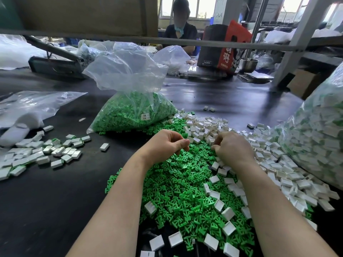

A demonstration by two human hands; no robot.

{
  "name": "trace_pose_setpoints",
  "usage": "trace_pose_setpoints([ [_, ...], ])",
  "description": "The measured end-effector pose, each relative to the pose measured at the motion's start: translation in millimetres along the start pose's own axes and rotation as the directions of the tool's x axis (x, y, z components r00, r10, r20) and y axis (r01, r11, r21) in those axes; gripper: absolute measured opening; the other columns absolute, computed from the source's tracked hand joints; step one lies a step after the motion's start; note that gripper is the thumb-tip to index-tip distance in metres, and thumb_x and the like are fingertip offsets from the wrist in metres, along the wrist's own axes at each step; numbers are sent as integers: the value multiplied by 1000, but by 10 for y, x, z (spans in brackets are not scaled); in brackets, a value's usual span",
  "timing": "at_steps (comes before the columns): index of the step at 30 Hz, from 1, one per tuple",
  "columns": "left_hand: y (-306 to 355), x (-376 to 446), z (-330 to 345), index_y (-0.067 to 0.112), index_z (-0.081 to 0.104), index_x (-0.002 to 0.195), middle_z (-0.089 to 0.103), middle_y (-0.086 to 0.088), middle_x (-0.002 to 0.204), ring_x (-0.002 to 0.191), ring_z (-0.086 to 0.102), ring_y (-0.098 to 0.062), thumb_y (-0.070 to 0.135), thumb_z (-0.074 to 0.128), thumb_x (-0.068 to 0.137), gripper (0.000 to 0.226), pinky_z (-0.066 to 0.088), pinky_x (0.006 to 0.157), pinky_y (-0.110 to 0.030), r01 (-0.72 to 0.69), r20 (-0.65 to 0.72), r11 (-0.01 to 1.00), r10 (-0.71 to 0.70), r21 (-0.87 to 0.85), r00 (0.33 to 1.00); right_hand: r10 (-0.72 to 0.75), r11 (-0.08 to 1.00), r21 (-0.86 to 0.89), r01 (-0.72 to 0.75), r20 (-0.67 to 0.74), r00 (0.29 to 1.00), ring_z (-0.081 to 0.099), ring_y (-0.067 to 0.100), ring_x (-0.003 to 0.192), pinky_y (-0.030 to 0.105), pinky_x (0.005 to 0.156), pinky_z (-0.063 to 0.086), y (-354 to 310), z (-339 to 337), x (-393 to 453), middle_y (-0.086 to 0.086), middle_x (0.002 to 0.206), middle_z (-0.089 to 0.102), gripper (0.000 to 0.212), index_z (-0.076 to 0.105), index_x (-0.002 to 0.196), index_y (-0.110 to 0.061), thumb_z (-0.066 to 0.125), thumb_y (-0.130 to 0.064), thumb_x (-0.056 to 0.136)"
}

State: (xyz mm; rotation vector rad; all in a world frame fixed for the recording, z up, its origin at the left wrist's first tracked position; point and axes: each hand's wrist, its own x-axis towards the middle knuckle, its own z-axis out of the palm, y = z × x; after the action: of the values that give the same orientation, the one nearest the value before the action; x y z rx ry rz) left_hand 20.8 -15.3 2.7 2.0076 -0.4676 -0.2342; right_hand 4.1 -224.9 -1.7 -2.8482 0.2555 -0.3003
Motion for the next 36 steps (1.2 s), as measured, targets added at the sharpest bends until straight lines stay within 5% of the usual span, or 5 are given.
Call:
trace_pose_setpoints([
  [13,64,32,67,17,68,90,71,-4,78,71,65,-13,12,69,89,4,57,72,-26,-2,-96,999,-3,-53,995,-18,563,813,-147,190,982,62,18,77,18,59,48,-137,-201,-35,11,88,70,7,70,86,-11,72,-4,84],
  [20,46,35,140,27,71,109,58,4,108,98,57,-12,36,73,84,27,46,92,-27,44,-49,902,-25,430,998,-60,521,831,-195,263,963,58,9,71,12,55,42,-148,-169,-36,8,91,69,12,70,95,-7,67,1,86],
  [28,79,46,206,25,70,82,68,9,85,84,63,-11,30,71,86,6,53,81,-30,37,-75,866,1,499,997,-112,618,785,-24,118,987,61,20,75,19,60,50,-102,-84,-47,8,92,70,3,67,90,-12,66,-9,90],
  [31,23,70,223,19,62,94,62,0,98,95,58,-19,30,65,90,12,49,87,-35,54,-142,844,26,534,990,-249,714,693,104,111,962,63,39,94,47,86,56,-158,-18,-85,4,103,70,6,63,91,-16,59,-12,95],
  [36,-46,143,265,26,45,136,44,-2,136,126,37,-24,33,57,95,44,30,108,-41,85,-135,760,4,645,991,-311,888,409,209,200,929,48,19,111,33,90,40,-224,140,-59,-1,115,55,6,52,97,-29,52,-24,99],
])
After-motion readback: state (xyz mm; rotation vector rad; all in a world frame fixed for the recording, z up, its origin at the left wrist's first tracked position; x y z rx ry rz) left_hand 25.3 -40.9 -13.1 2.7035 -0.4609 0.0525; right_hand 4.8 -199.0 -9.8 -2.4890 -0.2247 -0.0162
